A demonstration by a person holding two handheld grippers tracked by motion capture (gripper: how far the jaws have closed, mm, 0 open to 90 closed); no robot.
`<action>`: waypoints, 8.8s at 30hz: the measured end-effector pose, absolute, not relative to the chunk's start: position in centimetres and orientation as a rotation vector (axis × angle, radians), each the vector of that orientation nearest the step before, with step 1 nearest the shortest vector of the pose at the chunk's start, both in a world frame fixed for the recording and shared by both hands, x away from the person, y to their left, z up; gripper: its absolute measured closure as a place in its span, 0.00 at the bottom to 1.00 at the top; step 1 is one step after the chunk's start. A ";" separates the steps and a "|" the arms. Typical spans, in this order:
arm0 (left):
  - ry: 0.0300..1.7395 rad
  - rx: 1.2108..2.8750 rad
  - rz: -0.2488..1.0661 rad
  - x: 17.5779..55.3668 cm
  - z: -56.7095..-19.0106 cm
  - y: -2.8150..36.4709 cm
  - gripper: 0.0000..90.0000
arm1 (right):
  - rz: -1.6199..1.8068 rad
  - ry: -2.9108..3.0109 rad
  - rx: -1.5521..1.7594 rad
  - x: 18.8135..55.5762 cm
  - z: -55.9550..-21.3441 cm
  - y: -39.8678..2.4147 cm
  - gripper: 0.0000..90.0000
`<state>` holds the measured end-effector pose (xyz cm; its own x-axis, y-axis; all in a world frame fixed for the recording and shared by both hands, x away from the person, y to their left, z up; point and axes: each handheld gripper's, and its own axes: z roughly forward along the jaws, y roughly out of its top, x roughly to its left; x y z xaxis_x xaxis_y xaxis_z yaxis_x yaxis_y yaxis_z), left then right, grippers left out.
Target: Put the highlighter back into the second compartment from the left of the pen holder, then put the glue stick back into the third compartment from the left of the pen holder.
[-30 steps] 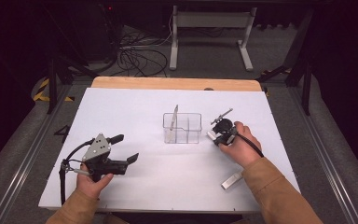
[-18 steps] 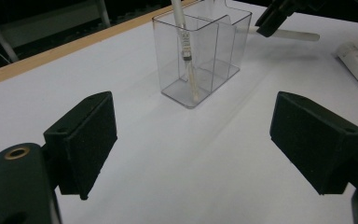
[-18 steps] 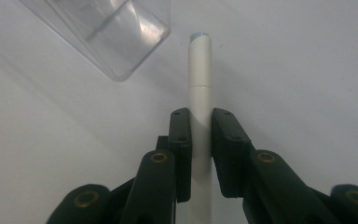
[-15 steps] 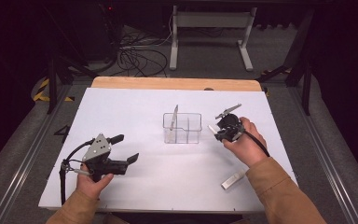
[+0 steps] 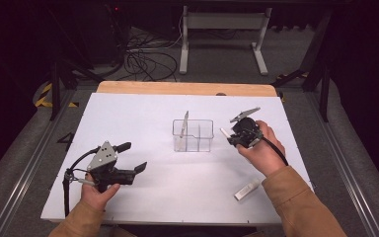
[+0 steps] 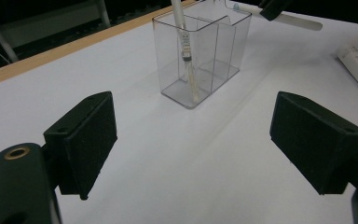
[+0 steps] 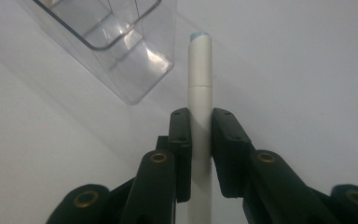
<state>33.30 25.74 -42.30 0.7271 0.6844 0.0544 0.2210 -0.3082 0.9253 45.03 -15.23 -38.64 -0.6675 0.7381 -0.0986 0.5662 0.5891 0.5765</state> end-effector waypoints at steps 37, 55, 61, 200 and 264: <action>0.701 1.865 0.551 33.2 -42.2 25.8 0.17 | 1.503 2.167 0.786 43.3 -33.9 -15.5 0.88; 0.701 1.865 0.551 33.2 -42.2 25.8 0.17 | 1.723 2.081 0.761 43.9 -34.6 -14.1 0.88; 0.700 1.865 0.554 33.1 -42.2 25.8 0.17 | 1.781 2.061 0.759 44.2 -34.9 -13.5 0.88; 0.698 1.906 0.540 32.5 -41.5 24.9 0.12 | 1.531 2.127 0.622 38.8 -36.8 -21.6 0.30; 0.685 1.931 0.534 32.5 -41.6 24.4 0.13 | 0.665 2.818 0.207 37.0 -40.9 -22.8 0.35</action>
<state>32.49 24.41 -41.62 0.7444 0.6637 0.0732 0.2330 -0.3609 0.9030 37.00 -22.82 -40.88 -0.9616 0.1905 -0.1974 0.0821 0.8865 0.4555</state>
